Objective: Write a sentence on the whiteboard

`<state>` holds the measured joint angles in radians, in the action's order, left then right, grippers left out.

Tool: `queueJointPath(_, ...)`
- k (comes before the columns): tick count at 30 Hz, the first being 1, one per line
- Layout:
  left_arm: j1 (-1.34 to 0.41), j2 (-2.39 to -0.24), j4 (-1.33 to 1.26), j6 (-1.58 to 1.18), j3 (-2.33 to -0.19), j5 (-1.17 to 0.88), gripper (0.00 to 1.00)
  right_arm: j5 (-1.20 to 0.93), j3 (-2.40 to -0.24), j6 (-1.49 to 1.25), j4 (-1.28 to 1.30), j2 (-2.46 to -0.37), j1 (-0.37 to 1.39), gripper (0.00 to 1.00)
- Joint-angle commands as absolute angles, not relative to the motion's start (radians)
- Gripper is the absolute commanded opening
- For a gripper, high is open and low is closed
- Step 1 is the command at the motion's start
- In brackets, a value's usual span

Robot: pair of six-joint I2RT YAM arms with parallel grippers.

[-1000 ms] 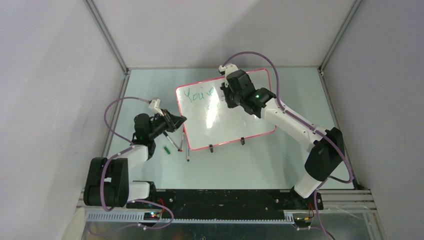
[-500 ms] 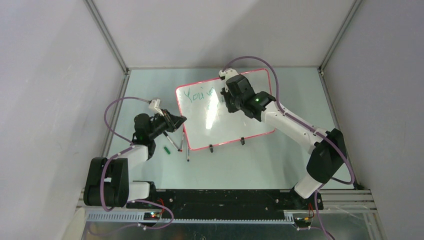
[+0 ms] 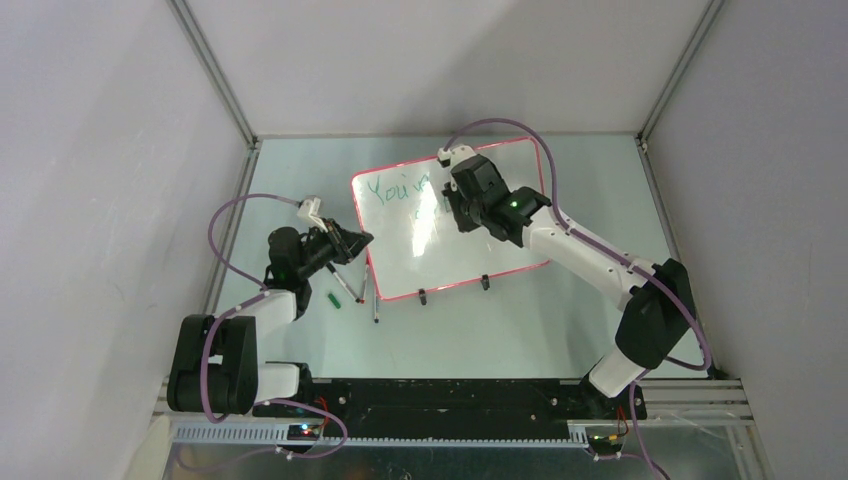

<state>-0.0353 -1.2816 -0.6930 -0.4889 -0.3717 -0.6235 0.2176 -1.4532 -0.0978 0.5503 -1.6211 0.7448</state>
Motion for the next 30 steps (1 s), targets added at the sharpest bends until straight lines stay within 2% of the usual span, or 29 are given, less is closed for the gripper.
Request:
queueJointPath(1, -0.028, -1.280, -0.635, -0.440, -0.352, -0.531, 0.01, 0.261, -1.452, -0.109, 0.550, -1.584, 0.728, 0.00)
queueJointPath(12, -0.028, -1.275, -0.635, -0.437, -0.350, -0.530, 0.02, 0.220, -1.464, -0.108, 0.541, -1.541, 0.739, 0.00)
queueJointPath(16, -0.028, -1.272, -0.636, -0.437, -0.349, -0.533, 0.10, 0.181, -1.419, -0.106, 0.500, -1.477, 0.749, 0.00)
queueJointPath(20, -0.028, -1.267, -0.652, -0.433, -0.341, -0.548, 0.23, 0.170, -1.365, -0.105, 0.474, -1.414, 0.755, 0.00)
queueJointPath(25, -0.028, -1.256, -0.655, -0.429, -0.333, -0.557, 0.27, 0.163, -1.314, -0.116, 0.456, -1.373, 0.764, 0.00)
queueJointPath(30, -0.029, -1.220, -0.655, -0.427, -0.310, -0.557, 0.36, 0.186, -1.264, -0.131, 0.450, -1.343, 0.772, 0.00)
